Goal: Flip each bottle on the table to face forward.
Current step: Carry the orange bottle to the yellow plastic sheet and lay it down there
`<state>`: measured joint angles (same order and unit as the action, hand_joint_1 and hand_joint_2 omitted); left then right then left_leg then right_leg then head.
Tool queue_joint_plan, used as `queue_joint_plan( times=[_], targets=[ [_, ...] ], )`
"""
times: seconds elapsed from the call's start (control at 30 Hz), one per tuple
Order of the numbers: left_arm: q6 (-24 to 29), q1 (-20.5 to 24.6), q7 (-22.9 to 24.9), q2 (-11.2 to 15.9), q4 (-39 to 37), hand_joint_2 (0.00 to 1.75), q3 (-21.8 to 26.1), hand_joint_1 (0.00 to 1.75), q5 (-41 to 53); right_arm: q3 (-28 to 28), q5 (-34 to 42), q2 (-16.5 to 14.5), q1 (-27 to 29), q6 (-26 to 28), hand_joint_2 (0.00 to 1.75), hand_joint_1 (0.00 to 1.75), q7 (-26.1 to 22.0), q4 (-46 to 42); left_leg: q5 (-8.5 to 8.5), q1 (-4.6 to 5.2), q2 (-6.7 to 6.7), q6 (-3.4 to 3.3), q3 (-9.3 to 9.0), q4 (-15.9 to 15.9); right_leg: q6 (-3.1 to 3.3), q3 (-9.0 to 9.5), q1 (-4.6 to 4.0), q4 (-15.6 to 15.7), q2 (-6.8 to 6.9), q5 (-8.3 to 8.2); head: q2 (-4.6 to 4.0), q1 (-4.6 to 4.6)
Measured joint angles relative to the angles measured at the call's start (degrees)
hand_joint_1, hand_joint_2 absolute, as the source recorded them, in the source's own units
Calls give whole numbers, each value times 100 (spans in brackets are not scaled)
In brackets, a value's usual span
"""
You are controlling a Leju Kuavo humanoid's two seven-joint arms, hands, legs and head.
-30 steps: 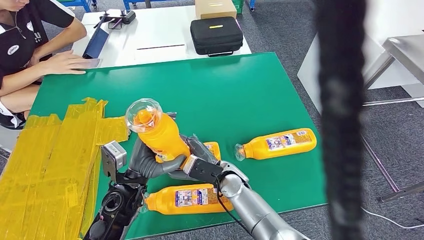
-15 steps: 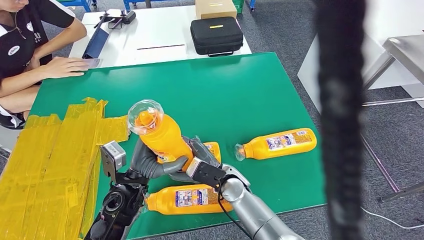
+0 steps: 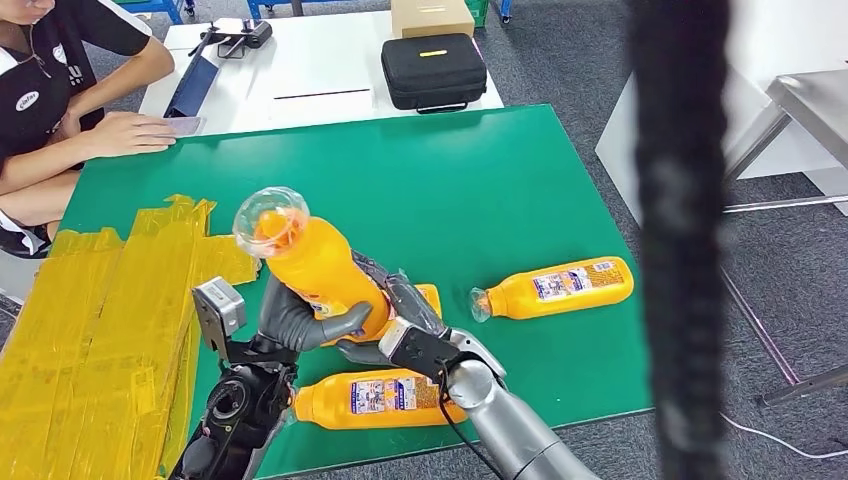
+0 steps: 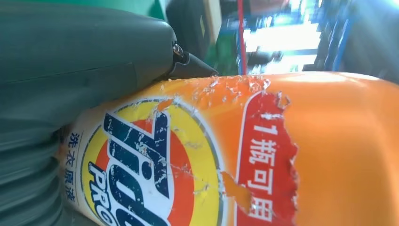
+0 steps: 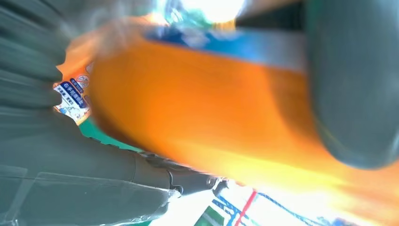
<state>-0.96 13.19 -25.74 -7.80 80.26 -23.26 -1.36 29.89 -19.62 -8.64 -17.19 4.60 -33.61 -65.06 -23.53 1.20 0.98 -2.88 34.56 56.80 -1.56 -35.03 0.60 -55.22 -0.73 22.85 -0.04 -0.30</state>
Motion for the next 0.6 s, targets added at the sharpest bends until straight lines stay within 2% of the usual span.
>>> queue_joint_plan(
  times=[0.13,0.27,0.33,0.47,0.6],
  targets=[
    [1054,6,-40,64,32,175,300,175,768,-200,-50,122,215,371,175,0,91,-838,-2,0,-12,1,1,0,0,-7,0,0,-8,-1,0,-1],
    [2355,4,8,180,32,175,700,175,2178,-488,215,316,437,273,175,0,272,-1645,-1,0,-1,1,4,0,2,-10,-1,0,0,0,0,0],
    [2810,4,94,251,26,175,884,175,2820,-648,362,402,555,246,175,0,277,-1968,0,0,-1,1,5,0,2,-10,0,0,0,0,0,-1],
    [3428,35,385,367,-42,175,1211,175,4048,-976,402,518,843,288,175,0,283,-2523,-1,0,-2,1,6,0,1,-10,0,0,-1,0,0,-1],
    [3663,97,683,436,-145,175,1409,175,4810,-1178,314,572,1025,350,175,0,329,-2837,-1,0,-2,1,6,0,1,-11,0,1,-1,0,0,-1]
  ],
)
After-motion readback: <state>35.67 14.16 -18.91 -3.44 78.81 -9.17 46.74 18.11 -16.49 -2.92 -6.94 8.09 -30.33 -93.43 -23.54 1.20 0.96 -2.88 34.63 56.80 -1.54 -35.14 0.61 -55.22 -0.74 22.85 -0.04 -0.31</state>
